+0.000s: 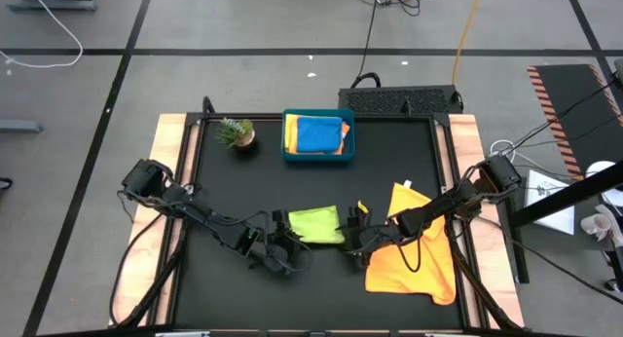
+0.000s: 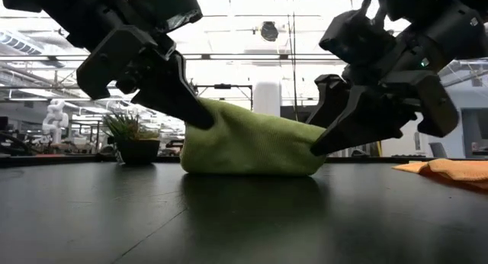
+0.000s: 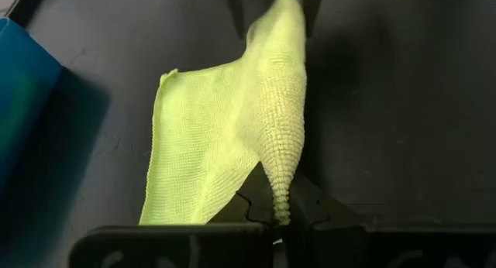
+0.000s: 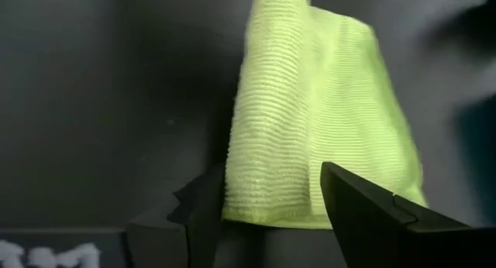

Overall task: Fold microfiber towels
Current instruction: Put the folded green microfiber cloth into the blue bin

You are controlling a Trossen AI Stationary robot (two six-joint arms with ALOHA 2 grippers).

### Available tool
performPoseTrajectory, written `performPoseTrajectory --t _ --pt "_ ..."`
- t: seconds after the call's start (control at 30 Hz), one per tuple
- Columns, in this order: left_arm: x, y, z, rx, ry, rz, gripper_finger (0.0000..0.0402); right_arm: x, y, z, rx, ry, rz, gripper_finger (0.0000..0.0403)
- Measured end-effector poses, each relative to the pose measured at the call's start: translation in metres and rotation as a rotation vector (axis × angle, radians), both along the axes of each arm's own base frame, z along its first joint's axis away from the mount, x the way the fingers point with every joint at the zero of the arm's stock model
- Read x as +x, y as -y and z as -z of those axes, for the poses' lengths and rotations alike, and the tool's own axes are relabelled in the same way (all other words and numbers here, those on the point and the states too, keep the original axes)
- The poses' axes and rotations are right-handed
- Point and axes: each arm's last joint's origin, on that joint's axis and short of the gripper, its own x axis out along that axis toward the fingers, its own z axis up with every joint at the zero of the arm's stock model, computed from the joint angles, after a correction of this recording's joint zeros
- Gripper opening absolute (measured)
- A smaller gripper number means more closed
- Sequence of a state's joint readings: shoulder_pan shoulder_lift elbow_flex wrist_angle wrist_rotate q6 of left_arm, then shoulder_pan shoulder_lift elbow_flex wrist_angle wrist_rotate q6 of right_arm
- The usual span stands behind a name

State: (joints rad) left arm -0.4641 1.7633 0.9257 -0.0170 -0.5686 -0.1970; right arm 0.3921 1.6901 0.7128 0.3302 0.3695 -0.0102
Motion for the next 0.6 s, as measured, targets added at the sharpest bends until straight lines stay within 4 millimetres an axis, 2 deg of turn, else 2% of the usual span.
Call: performPoseTrajectory --t 0.13,0.23,0.37,0.5,0.6 --pt "0.0 0.0 0.0 -0.006 0.001 -0.005 0.0005 -0.001 -0.001 0.0 -0.047 0.012 0.016 0.0192" --pt "0.0 0.0 0.0 -0.008 -0.001 -0.007 0.0003 -0.001 -0.001 0.0 -0.053 0.012 0.01 0.0168" --pt "-0.001 0.0 0.001 -0.003 -0.009 -0.007 0.0005 -0.001 -0.001 0.0 -0.055 0.011 0.008 0.0111" --pt "-0.002 -0.003 -0.003 0.021 -0.019 0.007 0.0004 0.0 -0.002 -0.005 -0.056 0.037 -0.001 0.0028" --pt "-0.003 -0.009 -0.018 0.027 0.021 -0.006 0.0004 0.001 -0.004 -0.022 -0.037 0.134 -0.012 0.001"
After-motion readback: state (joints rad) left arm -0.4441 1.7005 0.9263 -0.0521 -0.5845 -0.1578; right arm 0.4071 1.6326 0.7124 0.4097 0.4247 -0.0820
